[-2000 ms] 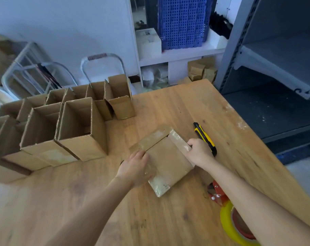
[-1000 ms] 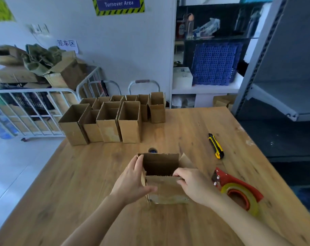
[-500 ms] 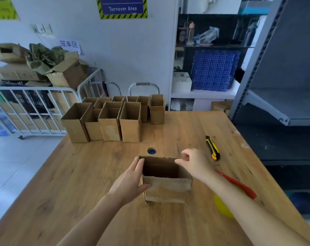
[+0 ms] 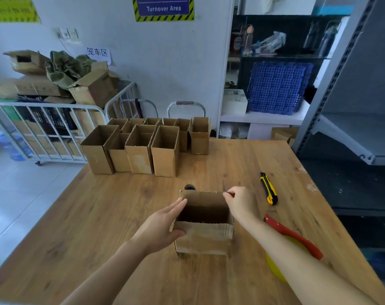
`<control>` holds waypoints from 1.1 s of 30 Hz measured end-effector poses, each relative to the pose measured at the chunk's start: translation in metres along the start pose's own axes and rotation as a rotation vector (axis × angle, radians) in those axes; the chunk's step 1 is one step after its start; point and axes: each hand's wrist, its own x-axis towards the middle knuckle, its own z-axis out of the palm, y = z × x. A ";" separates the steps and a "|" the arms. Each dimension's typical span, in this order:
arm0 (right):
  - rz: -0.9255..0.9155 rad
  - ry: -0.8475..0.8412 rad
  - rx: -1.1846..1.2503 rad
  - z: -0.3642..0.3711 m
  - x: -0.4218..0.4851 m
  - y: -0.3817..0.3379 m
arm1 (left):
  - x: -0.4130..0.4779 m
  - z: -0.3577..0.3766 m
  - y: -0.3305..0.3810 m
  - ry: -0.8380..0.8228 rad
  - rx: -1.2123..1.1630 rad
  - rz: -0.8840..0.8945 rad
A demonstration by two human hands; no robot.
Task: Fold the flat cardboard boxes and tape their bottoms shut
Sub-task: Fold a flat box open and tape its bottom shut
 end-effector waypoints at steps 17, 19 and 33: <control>-0.395 -0.451 0.191 -0.003 -0.079 0.059 | 0.000 0.015 0.010 -0.151 -0.130 -0.030; -0.385 -0.391 0.171 0.001 -0.075 0.059 | 0.000 0.016 0.009 -0.116 -0.197 -0.041; -0.235 -0.189 0.185 0.010 -0.068 0.026 | 0.001 0.023 0.021 0.250 -0.209 -0.178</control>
